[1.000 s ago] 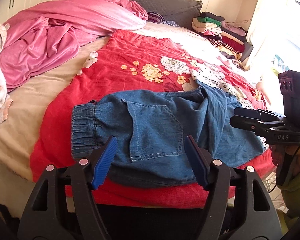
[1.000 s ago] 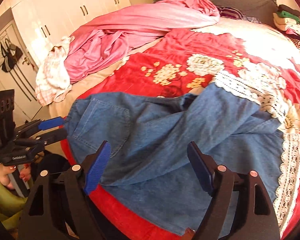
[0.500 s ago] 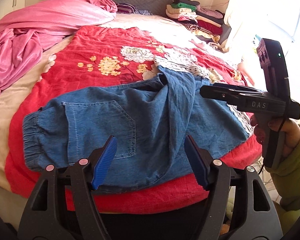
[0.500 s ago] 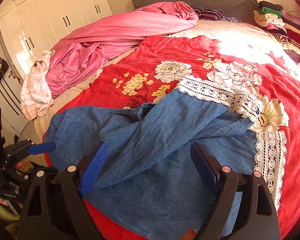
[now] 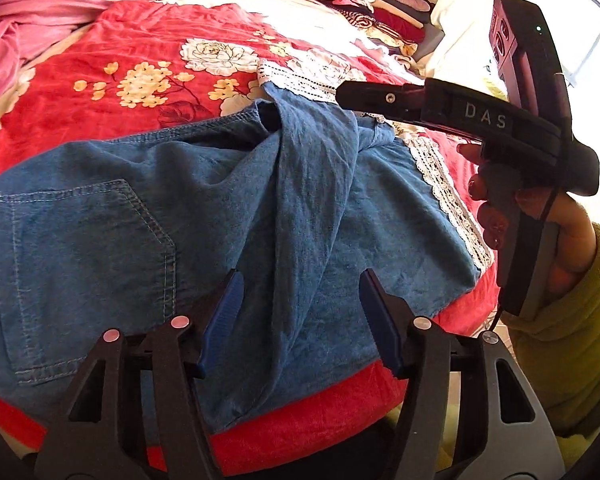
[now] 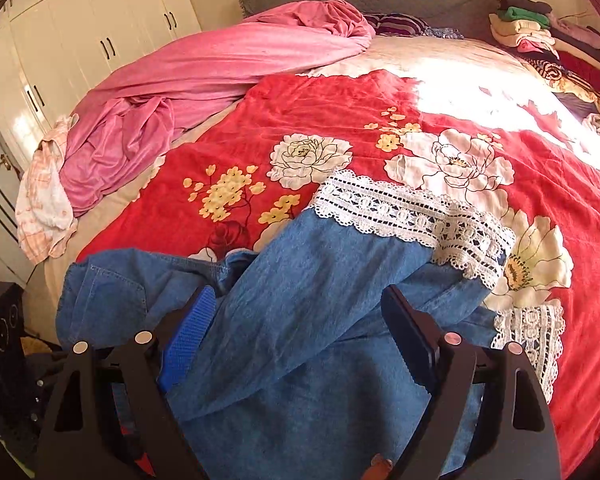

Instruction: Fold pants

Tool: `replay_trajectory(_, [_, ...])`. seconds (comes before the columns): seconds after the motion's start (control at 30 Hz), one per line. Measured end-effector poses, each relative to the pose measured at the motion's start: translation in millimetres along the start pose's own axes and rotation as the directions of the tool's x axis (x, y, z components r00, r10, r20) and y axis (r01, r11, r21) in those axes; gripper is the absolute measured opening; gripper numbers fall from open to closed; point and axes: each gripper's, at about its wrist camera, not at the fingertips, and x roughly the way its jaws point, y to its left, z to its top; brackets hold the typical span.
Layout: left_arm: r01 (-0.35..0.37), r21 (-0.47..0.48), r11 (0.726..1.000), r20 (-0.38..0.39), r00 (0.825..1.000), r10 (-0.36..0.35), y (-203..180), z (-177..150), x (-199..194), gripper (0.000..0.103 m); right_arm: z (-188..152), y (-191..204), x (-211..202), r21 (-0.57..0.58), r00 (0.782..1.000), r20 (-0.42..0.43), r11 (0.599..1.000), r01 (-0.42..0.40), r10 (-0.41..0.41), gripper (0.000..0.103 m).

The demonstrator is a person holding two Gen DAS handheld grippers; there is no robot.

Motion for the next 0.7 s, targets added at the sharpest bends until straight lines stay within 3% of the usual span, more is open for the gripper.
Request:
replay_trajectory(0.33, [0.135, -0.113, 0.984, -0.019, 0.990, -0.138, 15.2, 17.4, 29.2, 0.016, 29.0, 1.4, 35.8, -0.019, 0.999, -0.048, 1.000, 0.014, -0.015, 0.084])
replay_trajectory(0.5, [0.137, -0.073, 0.988, -0.040, 0.989, -0.140, 3.5, 11.8, 33.5, 0.016, 47.5, 16.8, 62.2, -0.069, 0.997, -0.074, 0.997, 0.034, -0.039, 0.084])
replay_trajectory(0.7, [0.124, -0.034, 0.992, -0.052, 0.991, -0.126, -7.6, 9.6, 37.4, 0.016, 66.4, 18.0, 110.9, -0.129, 0.973, -0.126, 0.975, 0.179, -0.195, 0.082])
